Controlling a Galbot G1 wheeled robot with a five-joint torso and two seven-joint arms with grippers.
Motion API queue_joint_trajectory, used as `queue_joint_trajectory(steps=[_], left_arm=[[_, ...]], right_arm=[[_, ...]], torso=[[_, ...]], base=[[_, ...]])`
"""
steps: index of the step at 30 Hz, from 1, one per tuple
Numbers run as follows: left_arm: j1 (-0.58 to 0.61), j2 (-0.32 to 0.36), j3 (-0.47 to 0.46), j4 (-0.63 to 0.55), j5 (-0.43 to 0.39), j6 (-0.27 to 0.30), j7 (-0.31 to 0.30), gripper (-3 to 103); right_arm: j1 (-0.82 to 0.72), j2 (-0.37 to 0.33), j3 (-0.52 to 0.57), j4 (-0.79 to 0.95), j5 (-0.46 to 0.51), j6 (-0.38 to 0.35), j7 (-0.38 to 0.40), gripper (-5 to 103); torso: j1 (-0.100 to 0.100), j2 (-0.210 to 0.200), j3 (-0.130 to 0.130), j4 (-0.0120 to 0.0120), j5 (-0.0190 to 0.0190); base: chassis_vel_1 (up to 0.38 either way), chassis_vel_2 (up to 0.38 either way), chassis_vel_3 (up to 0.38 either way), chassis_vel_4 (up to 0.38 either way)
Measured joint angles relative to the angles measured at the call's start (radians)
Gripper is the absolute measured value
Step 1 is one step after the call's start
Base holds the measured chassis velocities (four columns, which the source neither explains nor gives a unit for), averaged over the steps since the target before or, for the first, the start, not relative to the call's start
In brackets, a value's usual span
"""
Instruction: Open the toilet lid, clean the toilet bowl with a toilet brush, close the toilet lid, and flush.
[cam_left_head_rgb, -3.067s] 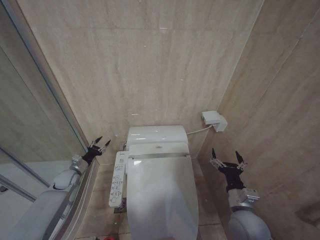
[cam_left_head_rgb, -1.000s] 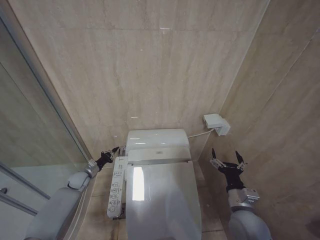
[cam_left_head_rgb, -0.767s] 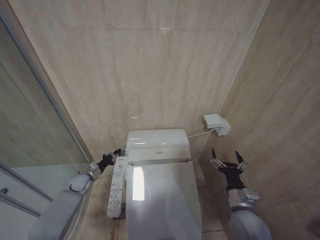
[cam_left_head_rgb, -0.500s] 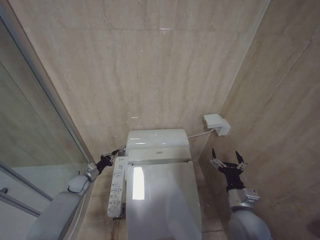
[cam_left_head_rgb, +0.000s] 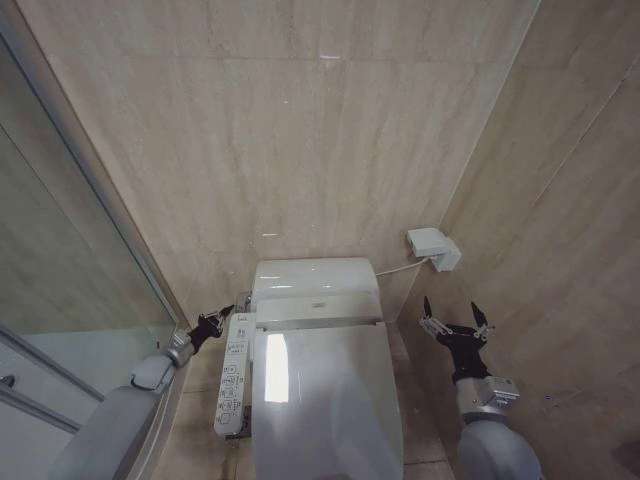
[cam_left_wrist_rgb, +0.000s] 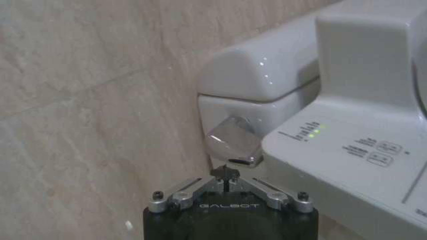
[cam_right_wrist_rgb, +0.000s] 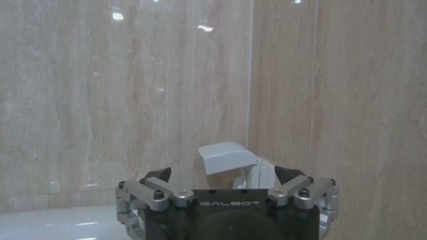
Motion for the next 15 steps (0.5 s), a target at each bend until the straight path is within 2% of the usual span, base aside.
queue_joint_trajectory(steps=[8,11,15], left_arm=[[-0.023,-0.008,0.016,0.028,0.056,-0.026,-0.002,0],[-0.041,-0.021,0.015,0.047,0.12,-0.046,-0.004,0],[-0.052,-0.034,0.009,0.061,0.159,-0.058,-0.005,0]], right_arm=[[0.0,0.0,0.0,0.0,0.0,0.0,0.0,100],[0.0,0.0,0.0,0.0,0.0,0.0,0.0,100],[0.0,0.0,0.0,0.0,0.0,0.0,0.0,100]], torso=[[0.0,0.0,0.0,0.0001,0.0002],[0.0,0.0,0.0,0.0001,0.0002],[0.0,0.0,0.0,0.0005,0.0003]], base=[[0.0,0.0,0.0,0.0],[0.0,0.0,0.0,0.0],[0.0,0.0,0.0,0.0]])
